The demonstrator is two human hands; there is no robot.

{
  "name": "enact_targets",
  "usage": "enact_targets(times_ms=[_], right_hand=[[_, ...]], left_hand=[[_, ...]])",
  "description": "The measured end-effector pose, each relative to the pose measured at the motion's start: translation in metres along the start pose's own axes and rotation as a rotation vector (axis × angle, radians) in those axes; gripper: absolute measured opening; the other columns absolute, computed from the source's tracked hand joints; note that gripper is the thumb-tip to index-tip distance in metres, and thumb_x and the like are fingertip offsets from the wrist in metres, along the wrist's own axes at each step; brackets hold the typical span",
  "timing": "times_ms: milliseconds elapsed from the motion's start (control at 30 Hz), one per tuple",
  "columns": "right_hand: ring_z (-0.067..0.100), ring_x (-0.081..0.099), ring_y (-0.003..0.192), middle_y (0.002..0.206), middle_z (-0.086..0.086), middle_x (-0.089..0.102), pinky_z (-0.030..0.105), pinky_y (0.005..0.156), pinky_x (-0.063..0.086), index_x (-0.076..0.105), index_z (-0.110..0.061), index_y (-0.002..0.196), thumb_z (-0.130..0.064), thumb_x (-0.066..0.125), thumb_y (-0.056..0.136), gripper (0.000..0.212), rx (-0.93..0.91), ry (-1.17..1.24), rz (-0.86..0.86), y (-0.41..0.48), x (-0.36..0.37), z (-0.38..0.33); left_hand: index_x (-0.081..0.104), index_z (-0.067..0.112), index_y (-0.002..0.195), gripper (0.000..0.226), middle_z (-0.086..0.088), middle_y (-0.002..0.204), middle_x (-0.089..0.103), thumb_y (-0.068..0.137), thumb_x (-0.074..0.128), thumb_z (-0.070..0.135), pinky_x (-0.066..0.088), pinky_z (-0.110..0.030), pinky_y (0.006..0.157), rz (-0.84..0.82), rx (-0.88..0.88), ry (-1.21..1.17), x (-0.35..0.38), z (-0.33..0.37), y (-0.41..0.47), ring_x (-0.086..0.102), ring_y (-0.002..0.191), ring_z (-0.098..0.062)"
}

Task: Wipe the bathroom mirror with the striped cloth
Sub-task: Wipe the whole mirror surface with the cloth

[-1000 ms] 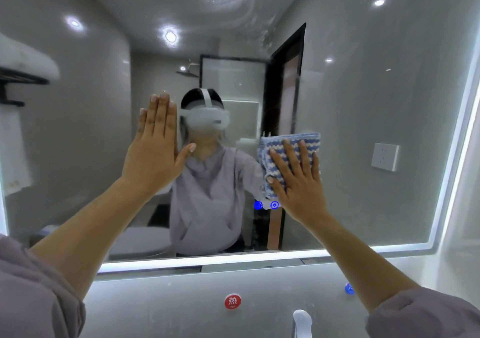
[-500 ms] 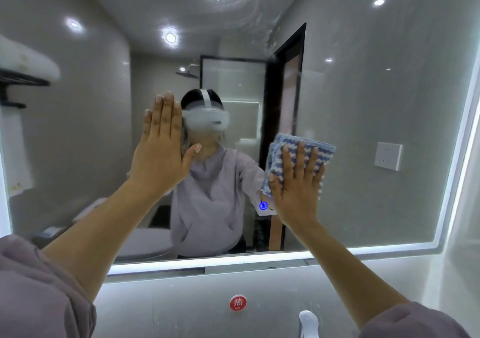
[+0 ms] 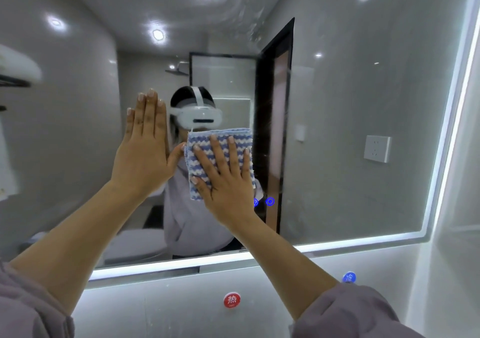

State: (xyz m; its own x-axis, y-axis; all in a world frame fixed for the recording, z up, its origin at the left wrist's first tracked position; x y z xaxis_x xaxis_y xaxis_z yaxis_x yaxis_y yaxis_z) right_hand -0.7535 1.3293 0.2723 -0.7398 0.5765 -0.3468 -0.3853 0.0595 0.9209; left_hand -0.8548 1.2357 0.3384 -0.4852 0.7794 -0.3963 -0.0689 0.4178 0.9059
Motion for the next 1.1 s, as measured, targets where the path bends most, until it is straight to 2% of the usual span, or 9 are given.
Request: enact_targets(times_ms=[167,333,433,533,733,933,1000,1100], right_hand=[[0.027,0.006,0.148,0.159,-0.001,0.005,0.050,0.119,0.004,0.015,-0.032,0.150,-0.049,0.029,0.098,0.056,0.026,-0.010,0.025,-0.007,-0.005,0.033],[0.031,0.007,0.147,0.159,0.005,0.010,0.054,0.118,0.010,0.015,-0.026,0.152,-0.053,0.022,0.099,0.060,0.055,-0.055,0.024,-0.019,-0.013,0.095],[0.034,0.013,0.145,0.158,0.009,0.016,0.054,0.116,0.014,0.023,-0.022,0.150,-0.053,0.021,0.099,0.059,0.159,-0.082,0.034,-0.031,-0.021,0.144],[0.032,0.006,0.147,0.160,0.010,0.012,0.051,0.118,0.009,0.018,-0.022,0.152,-0.053,0.015,0.100,0.060,0.275,-0.082,-0.005,-0.043,-0.023,0.177],[0.036,0.012,0.146,0.158,0.016,0.017,0.056,0.116,0.012,0.010,-0.021,0.151,-0.051,0.010,0.101,0.059,0.344,-0.052,0.006,-0.043,-0.022,0.171],[0.039,0.009,0.144,0.156,0.017,0.012,0.061,0.114,0.014,0.015,-0.014,0.151,-0.053,0.016,0.099,0.065,0.271,-0.033,0.001,-0.034,-0.018,0.138],[0.035,0.002,0.145,0.157,0.015,0.008,0.061,0.115,0.011,0.008,-0.018,0.152,-0.055,0.020,0.098,0.067,0.215,-0.031,-0.008,-0.026,-0.014,0.115],[0.032,-0.005,0.146,0.158,0.014,0.006,0.058,0.117,0.002,-0.014,-0.025,0.151,-0.061,0.011,0.096,0.070,0.147,-0.041,-0.012,-0.012,-0.008,0.075]], left_hand=[[-0.012,0.000,0.148,0.081,-0.018,0.157,-0.017,0.098,0.025,0.052,-0.005,-0.043,0.120,-0.014,0.009,0.019,-0.002,0.002,0.000,-0.017,0.146,-0.029],[-0.010,-0.002,0.148,0.081,-0.020,0.157,-0.015,0.097,0.023,0.051,-0.004,-0.045,0.120,-0.013,0.011,0.013,-0.005,0.006,0.000,-0.014,0.146,-0.031],[-0.011,-0.002,0.148,0.083,-0.020,0.157,-0.016,0.095,0.026,0.051,-0.003,-0.045,0.120,-0.023,-0.002,0.014,-0.005,0.006,-0.001,-0.015,0.146,-0.030],[-0.010,-0.002,0.148,0.083,-0.020,0.157,-0.016,0.095,0.026,0.050,-0.003,-0.045,0.120,-0.021,-0.007,0.021,-0.005,0.007,-0.001,-0.016,0.146,-0.030],[-0.010,-0.003,0.148,0.083,-0.021,0.157,-0.016,0.094,0.024,0.051,-0.004,-0.046,0.120,-0.038,-0.016,0.017,-0.004,0.007,0.000,-0.015,0.146,-0.032],[-0.010,-0.002,0.148,0.083,-0.021,0.157,-0.016,0.095,0.026,0.050,-0.005,-0.045,0.120,-0.016,-0.007,0.012,-0.003,0.006,0.000,-0.016,0.146,-0.031],[-0.010,-0.002,0.148,0.083,-0.020,0.157,-0.015,0.095,0.027,0.050,-0.005,-0.045,0.120,-0.006,-0.005,0.010,-0.003,0.006,0.000,-0.016,0.146,-0.031],[-0.012,-0.001,0.148,0.083,-0.020,0.157,-0.016,0.096,0.030,0.048,-0.006,-0.044,0.120,0.001,-0.002,0.016,-0.002,0.006,0.000,-0.017,0.146,-0.030]])
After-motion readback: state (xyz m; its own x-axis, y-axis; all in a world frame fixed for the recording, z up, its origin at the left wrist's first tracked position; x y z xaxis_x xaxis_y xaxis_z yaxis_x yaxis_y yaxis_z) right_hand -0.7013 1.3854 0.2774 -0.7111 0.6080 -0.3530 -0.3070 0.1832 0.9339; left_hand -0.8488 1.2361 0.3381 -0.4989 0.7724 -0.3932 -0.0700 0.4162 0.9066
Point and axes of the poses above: each hand's wrist, its own y-axis towards the middle knuckle, its own x-axis out of the palm, z = x × y, the point moved 9 cm from there along y, towards the middle knuckle
